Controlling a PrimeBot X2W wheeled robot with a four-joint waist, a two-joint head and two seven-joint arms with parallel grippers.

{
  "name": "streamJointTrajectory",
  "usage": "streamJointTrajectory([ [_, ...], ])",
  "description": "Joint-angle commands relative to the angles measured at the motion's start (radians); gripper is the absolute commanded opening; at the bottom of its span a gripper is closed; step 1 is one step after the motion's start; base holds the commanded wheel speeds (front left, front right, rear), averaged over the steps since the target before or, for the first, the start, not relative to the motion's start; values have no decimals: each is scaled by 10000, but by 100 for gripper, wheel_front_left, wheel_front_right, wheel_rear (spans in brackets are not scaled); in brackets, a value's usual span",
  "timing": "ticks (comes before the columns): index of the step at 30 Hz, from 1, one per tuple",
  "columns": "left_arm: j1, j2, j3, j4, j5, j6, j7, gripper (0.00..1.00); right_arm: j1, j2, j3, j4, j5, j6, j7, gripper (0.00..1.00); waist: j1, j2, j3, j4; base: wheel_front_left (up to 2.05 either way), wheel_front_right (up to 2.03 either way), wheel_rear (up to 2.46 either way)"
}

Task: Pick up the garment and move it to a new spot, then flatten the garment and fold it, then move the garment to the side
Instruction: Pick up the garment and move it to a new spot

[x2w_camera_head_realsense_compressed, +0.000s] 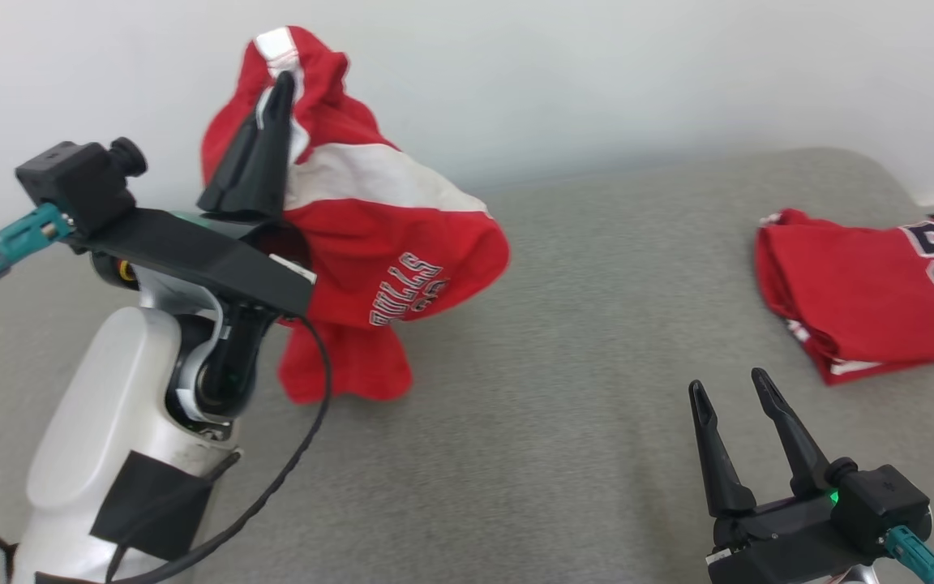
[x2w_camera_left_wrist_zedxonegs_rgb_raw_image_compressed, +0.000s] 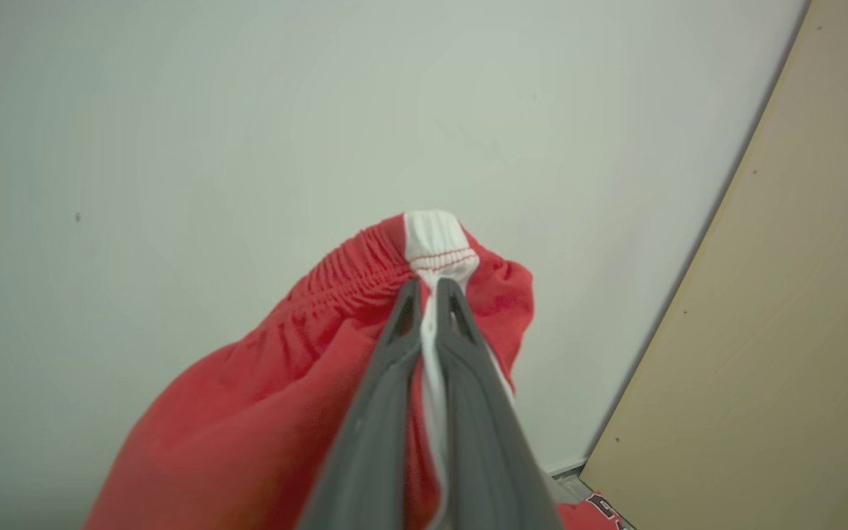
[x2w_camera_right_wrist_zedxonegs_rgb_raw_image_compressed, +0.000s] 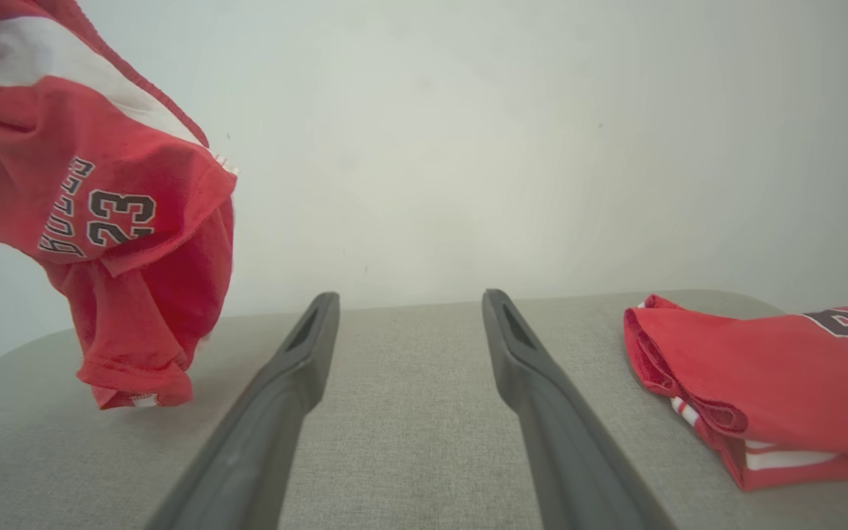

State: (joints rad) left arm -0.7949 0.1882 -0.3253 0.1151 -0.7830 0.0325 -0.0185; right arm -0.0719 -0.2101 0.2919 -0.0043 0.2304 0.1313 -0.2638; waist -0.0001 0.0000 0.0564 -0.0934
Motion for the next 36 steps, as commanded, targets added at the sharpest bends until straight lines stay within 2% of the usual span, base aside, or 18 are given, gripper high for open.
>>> streamJointTrajectory([
  [1, 155, -108, -33, -137, -217, -18, 17, 0, 91, 23, 27, 14, 71, -11, 3, 100, 1, 0, -332, -840, 0, 0, 0],
  [6, 481, -170, -434, -287, 79, 125, 88, 0, 130, 85, 7, -24, 93, -11, 1, 100, 1, 0, -335, -1368, 0, 0, 0],
  [13, 1431, -340, -1022, 338, 481, 208, -249, 0, 174, 103, -65, -76, 122, -11, 1, 100, 1, 0, -10, -1485, 0, 0, 0],
  [18, 1858, -568, -1258, 1229, 536, 146, -644, 0, 16, 103, -11, -119, 91, -11, 1, 100, 1, 0, 376, -1379, 0, 0, 0],
  [24, 2108, -996, -1476, 3104, 364, -103, -1447, 0, -346, 44, 76, -137, 34, -11, 1, 100, 1, 0, 975, -1201, 0, 0, 0],
  [32, 1927, -1208, -1802, 4678, 551, -250, -2067, 0, -377, 29, 236, 15, 12, -11, 1, 100, 1, 0, 871, -1003, 0, 0, 0],
  [33, 1911, -1210, -1827, 4791, 590, -294, -2143, 16, -371, 27, 272, 44, 28, -11, 1, 100, 1, 0, 805, -970, 0, 0, 0],
  [34, 1905, -1223, -1841, 4851, 622, -296, -2206, 50, -356, 22, 287, 68, 49, -11, 1, 100, 1, 0, 729, -925, 0, 0, 0],
  [35, 1890, -1241, -1841, 4866, 651, -318, -2272, 100, -338, 21, 323, 91, 70, -11, 1, 100, 1, 0, 661, -882, 0, 0, 0],
  [36, 1896, -1259, -1867, 4858, 687, -364, -2326, 100, -308, 9, 354, 115, 91, -11, 1, 100, 1, 0, 564, -814, 0, 0, 0],
])
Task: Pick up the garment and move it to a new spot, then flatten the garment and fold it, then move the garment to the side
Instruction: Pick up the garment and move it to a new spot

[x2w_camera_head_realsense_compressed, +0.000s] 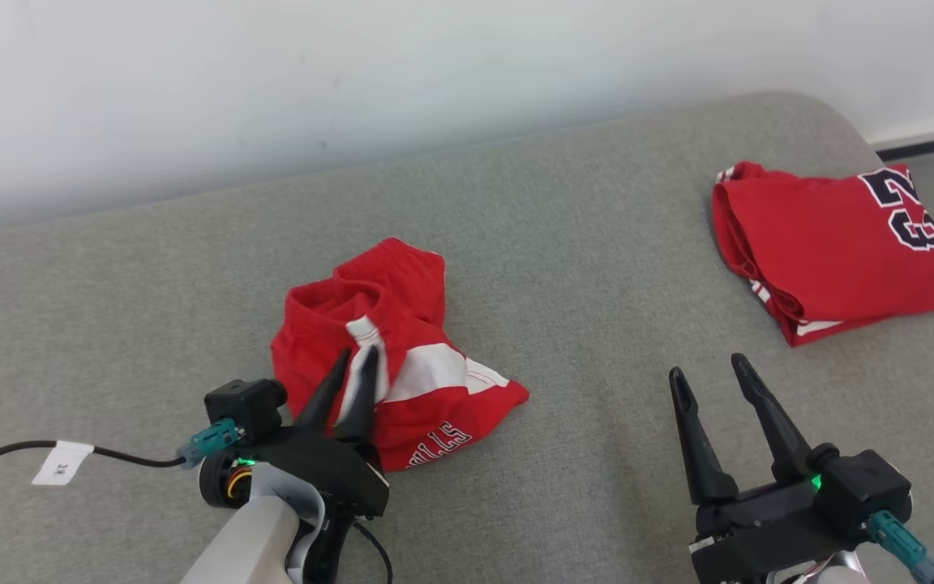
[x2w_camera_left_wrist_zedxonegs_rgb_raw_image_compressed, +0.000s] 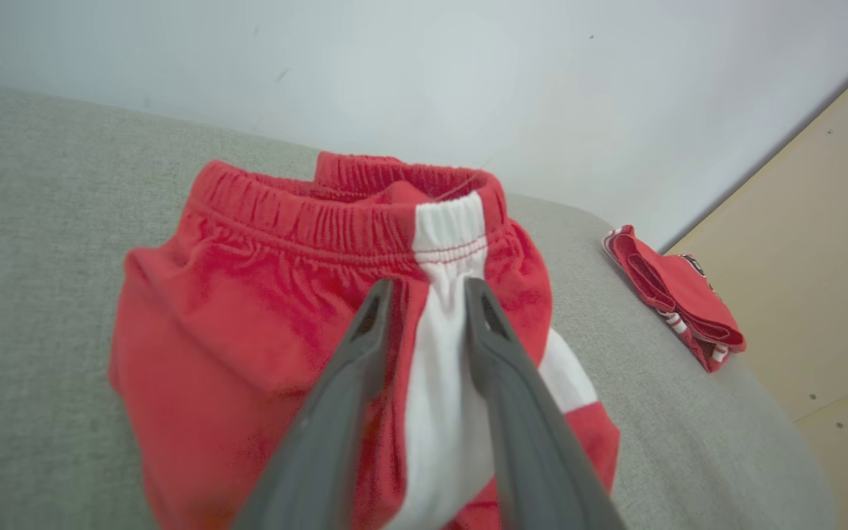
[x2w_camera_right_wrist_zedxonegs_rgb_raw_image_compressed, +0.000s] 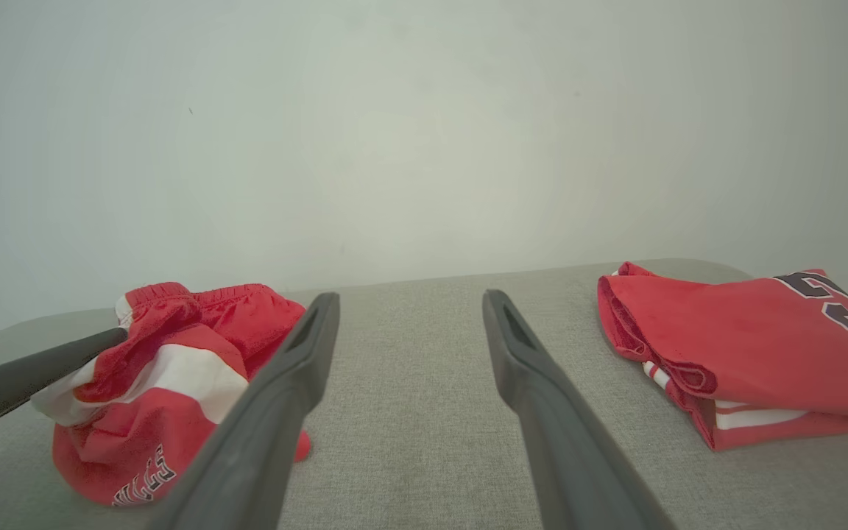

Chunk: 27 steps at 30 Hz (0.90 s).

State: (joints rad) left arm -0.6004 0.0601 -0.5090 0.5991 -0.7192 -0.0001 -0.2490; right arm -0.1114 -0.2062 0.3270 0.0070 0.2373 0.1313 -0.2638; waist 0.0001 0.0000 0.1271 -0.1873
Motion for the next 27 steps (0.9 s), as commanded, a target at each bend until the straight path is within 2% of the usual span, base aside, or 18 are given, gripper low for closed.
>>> streamJointTrajectory([
  [1, -22, 11, -39, -22, 95, -46, -66, 100, 120, -40, 56, 18, 51, -11, 1, 100, -1, 0, -225, 183, 0, 0, 0],
  [7, 643, 154, 107, -526, 653, 123, -161, 100, 312, -24, 345, 217, 357, -11, 2, 100, -1, 0, -876, 669, 0, 0, 0],
  [13, 2009, 597, 1017, -2132, 1552, 565, -166, 100, 396, -27, 603, 439, 626, -11, 2, 100, -1, 0, -1274, 1197, 0, 0, 0],
  [16, 2898, 647, 1743, -2993, 1904, 684, -168, 100, 442, -12, 607, 554, 625, -11, 2, 100, -1, 0, -1454, 1451, 0, 0, 0],
  [22, 4514, 704, 3070, -4419, 2793, 567, -168, 100, 719, 7, 458, 596, 524, -11, 3, 100, -1, 0, -1728, 1884, 0, 0, 0],
  [27, 5361, 682, 3575, -5091, 3517, 339, -169, 100, 955, 2, 251, 528, 451, -11, 2, 100, -1, 0, -1910, 2094, 0, 0, 0],
])
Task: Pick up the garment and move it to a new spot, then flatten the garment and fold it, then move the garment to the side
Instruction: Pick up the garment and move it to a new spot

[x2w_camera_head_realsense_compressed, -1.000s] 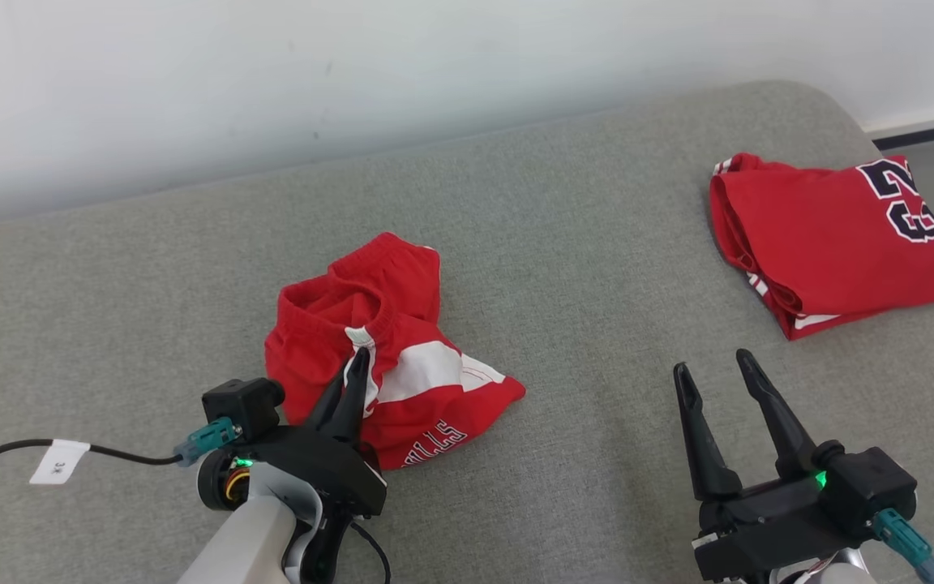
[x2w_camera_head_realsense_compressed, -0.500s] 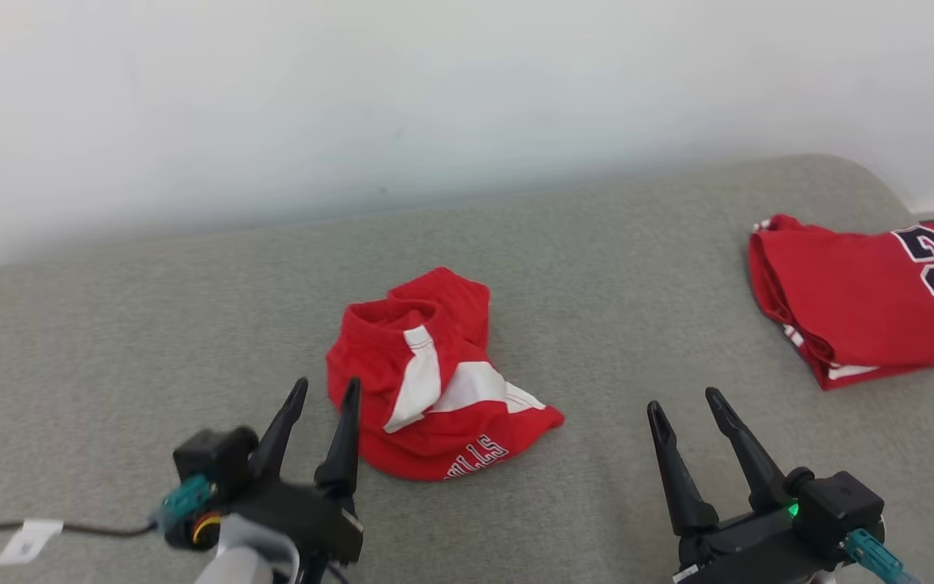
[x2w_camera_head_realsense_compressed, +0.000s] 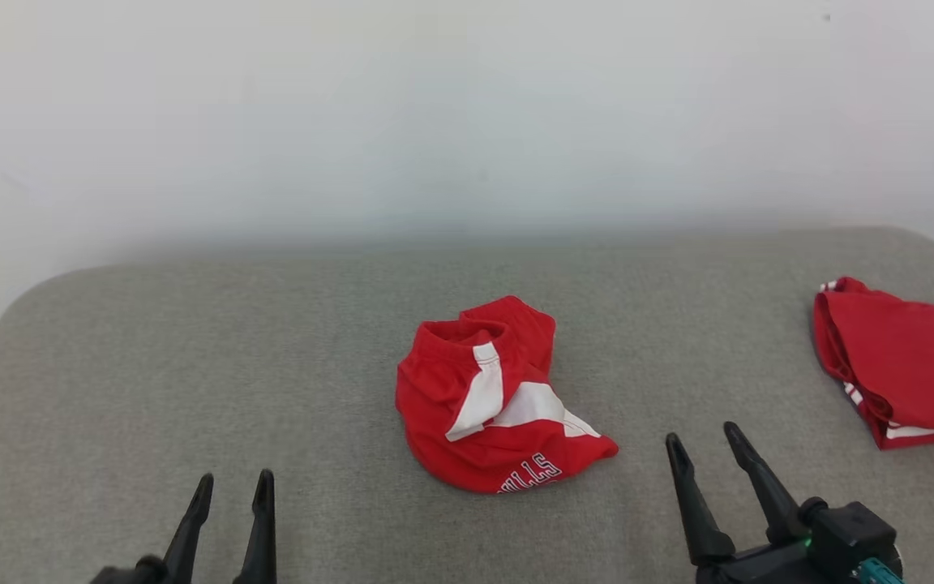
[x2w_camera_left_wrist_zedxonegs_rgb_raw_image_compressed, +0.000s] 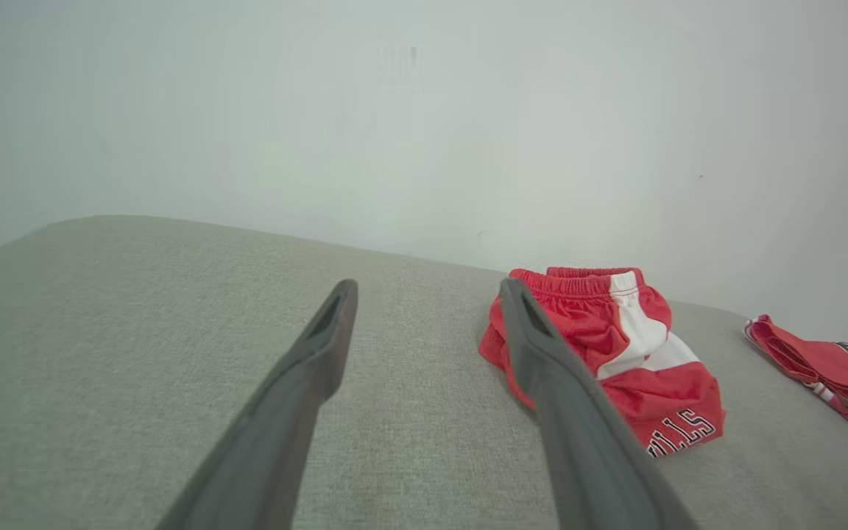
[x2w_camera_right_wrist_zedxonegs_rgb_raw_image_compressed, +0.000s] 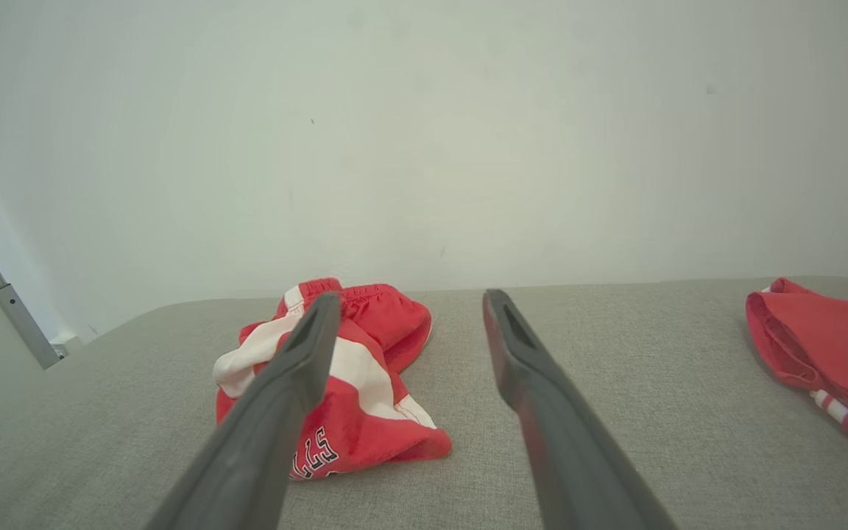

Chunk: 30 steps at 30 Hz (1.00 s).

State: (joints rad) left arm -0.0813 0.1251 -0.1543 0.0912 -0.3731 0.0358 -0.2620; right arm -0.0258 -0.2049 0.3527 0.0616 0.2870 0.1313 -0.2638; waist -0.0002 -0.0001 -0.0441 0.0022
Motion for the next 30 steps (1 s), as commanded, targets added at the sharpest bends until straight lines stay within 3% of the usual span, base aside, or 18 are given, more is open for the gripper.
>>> streamJointTrajectory([
  [1, 328, 23, 119, -191, 251, -100, -38, 100, 187, -11, -67, -38, -74, -11, 2, 100, 2, 1, -244, 241, 0, 0, 0],
  [14, 2163, -237, 1112, -2091, 2308, -631, -39, 100, 1282, 133, -686, -418, -386, -11, 2, 100, 2, 1, -763, 580, 0, 0, 0],
  [30, 2705, -619, 1295, -2135, 3148, -1055, -40, 100, 1753, 214, -483, -298, -285, -11, 2, 100, 2, 1, -895, 747, 0, 0, 0],
])
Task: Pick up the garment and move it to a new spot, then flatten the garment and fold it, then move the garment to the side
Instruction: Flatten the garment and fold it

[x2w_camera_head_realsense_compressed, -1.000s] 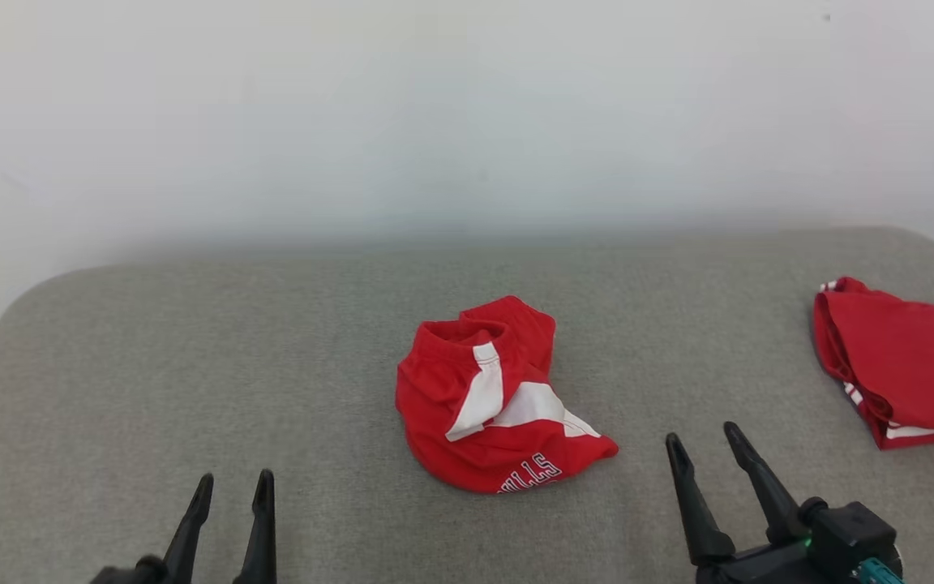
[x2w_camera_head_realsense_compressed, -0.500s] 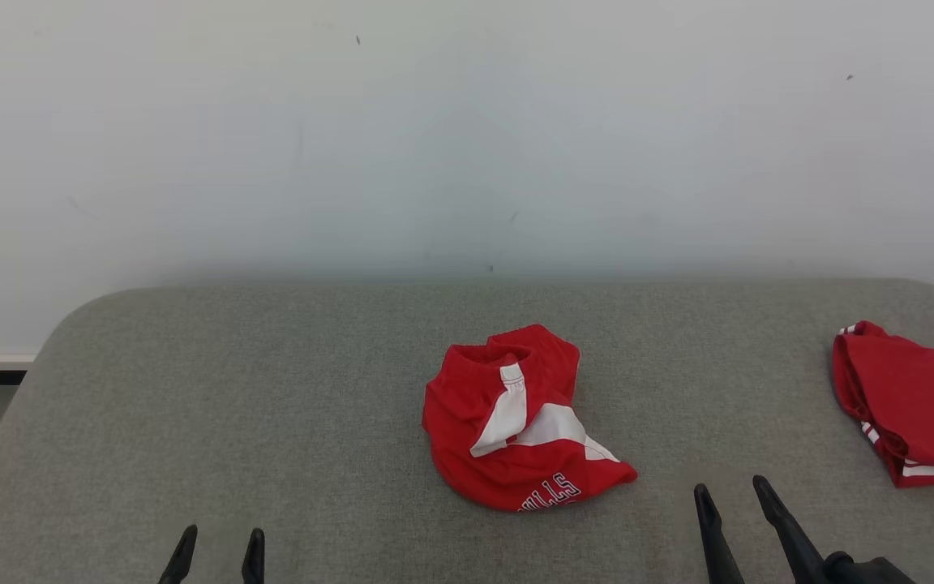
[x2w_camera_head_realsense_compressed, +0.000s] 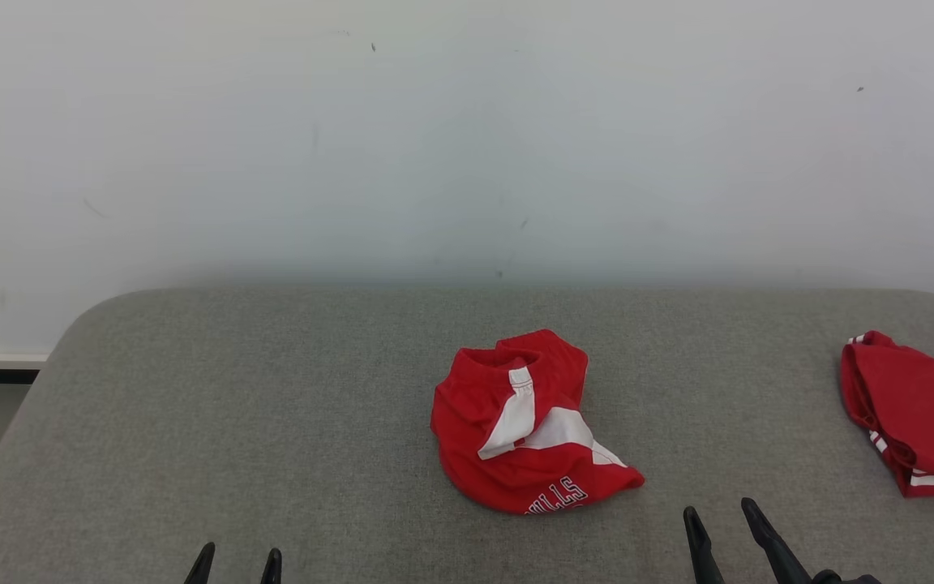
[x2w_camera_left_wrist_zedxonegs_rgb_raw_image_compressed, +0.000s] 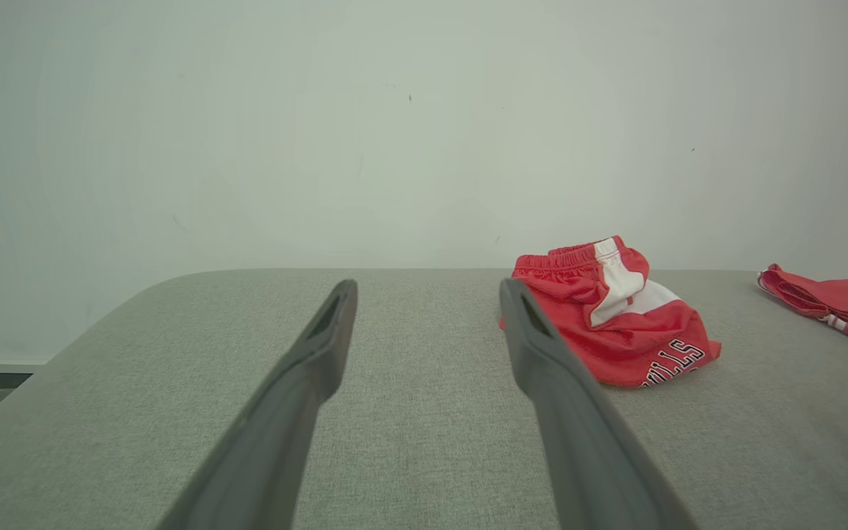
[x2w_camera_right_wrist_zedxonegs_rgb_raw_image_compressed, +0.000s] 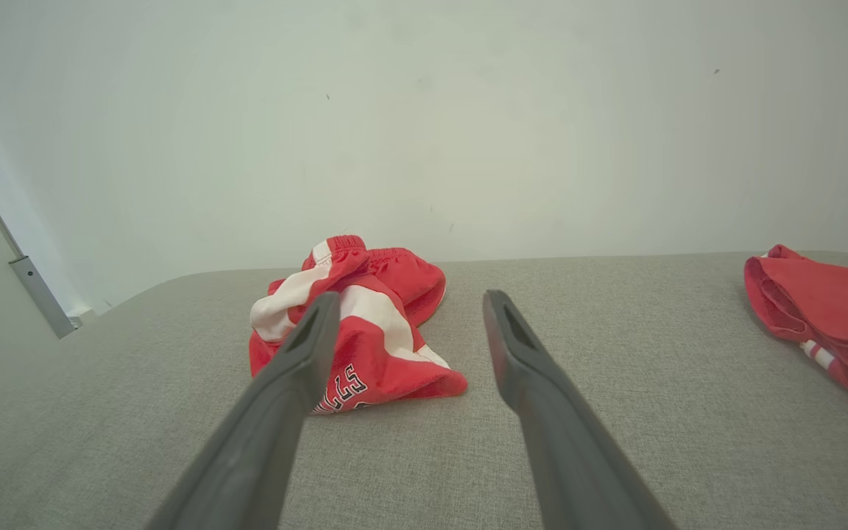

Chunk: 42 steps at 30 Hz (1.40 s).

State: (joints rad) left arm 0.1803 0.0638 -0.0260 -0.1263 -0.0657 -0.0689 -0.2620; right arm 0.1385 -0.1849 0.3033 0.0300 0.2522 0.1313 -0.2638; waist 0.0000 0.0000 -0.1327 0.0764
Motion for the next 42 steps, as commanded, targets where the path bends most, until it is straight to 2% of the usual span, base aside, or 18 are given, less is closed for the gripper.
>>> streamJointTrajectory([
  [1, 81, -13, 8, 48, 95, -30, -40, 100, 95, 10, 15, 24, 74, -11, 2, 100, 0, 0, -17, 9, 0, 0, 0],
  [30, -121, -118, -14, 88, 241, -105, -40, 100, -44, -95, 21, 19, 114, -11, 2, 100, 0, 0, 109, -110, 0, 0, 0],
  [42, -1069, -79, -460, 602, 310, -301, -40, 100, -366, -294, 167, -1, 155, -12, 2, 100, 0, 0, 525, -847, 0, 0, 0],
])
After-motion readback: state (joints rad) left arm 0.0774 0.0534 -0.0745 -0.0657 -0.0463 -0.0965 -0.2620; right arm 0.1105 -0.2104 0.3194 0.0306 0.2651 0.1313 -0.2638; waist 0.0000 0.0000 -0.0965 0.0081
